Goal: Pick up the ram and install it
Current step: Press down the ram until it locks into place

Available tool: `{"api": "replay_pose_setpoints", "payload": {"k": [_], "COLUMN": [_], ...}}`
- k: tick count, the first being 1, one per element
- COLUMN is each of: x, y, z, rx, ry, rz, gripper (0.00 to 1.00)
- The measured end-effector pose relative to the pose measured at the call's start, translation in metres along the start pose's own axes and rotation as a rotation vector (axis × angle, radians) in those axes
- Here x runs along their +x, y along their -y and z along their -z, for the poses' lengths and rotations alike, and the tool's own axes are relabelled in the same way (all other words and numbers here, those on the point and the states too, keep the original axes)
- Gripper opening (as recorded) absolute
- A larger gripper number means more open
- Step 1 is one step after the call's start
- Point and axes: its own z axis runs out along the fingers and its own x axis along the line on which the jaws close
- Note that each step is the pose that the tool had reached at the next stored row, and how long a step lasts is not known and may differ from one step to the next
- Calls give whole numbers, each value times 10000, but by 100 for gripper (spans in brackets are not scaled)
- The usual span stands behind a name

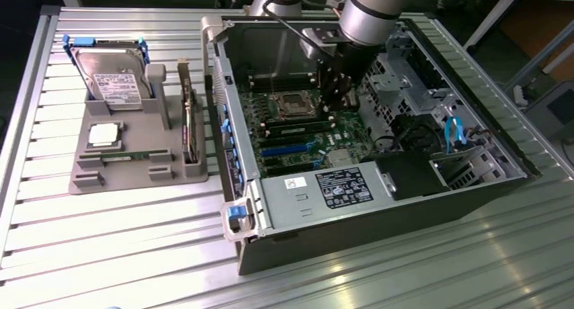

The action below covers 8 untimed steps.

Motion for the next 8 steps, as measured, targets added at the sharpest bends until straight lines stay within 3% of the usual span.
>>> {"api": "replay_pose_setpoints", "payload": {"k": [1, 8], "x": [-4, -25], "y": [128, 369], "z": [10, 142], "rx": [-32, -62], "ry": [-14, -136], "rz": [-1, -9], "gripper": [9, 9]}}
